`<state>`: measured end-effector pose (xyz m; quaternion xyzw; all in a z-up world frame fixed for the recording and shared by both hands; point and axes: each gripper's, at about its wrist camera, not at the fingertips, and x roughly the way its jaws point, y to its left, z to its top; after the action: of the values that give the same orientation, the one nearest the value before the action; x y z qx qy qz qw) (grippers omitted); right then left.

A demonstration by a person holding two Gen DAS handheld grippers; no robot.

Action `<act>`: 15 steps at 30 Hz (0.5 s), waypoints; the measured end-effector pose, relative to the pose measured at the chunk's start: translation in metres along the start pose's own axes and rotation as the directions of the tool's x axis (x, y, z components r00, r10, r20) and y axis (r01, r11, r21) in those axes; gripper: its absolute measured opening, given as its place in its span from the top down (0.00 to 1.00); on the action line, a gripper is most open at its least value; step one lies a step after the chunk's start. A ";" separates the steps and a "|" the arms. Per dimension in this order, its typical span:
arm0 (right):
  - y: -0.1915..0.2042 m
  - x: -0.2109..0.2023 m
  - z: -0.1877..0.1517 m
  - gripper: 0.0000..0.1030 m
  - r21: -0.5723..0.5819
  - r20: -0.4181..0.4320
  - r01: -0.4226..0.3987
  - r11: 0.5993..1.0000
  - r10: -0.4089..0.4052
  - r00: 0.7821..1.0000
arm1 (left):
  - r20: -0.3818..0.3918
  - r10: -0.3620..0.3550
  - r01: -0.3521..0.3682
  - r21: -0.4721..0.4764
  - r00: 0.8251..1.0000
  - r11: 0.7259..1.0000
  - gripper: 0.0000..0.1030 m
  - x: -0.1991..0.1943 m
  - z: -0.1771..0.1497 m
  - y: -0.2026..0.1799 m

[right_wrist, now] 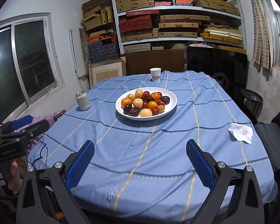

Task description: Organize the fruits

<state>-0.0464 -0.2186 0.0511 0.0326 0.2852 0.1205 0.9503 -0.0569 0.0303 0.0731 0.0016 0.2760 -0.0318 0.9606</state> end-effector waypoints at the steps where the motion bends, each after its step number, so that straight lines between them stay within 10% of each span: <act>1: 0.002 -0.005 -0.003 0.04 -0.003 0.004 0.000 1.000 0.000 1.000 | 0.004 -0.001 0.001 -0.001 1.000 1.000 0.05 -0.006 -0.003 0.000; 15: 0.013 -0.043 -0.032 0.04 -0.042 0.052 0.051 0.998 -0.048 0.997 | 0.024 0.010 -0.011 0.022 1.000 1.000 0.05 -0.040 -0.030 -0.013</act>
<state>-0.1008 -0.2171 0.0490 0.0079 0.2587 0.1022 0.9605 -0.1079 0.0202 0.0691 0.0134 0.2644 -0.0298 0.9639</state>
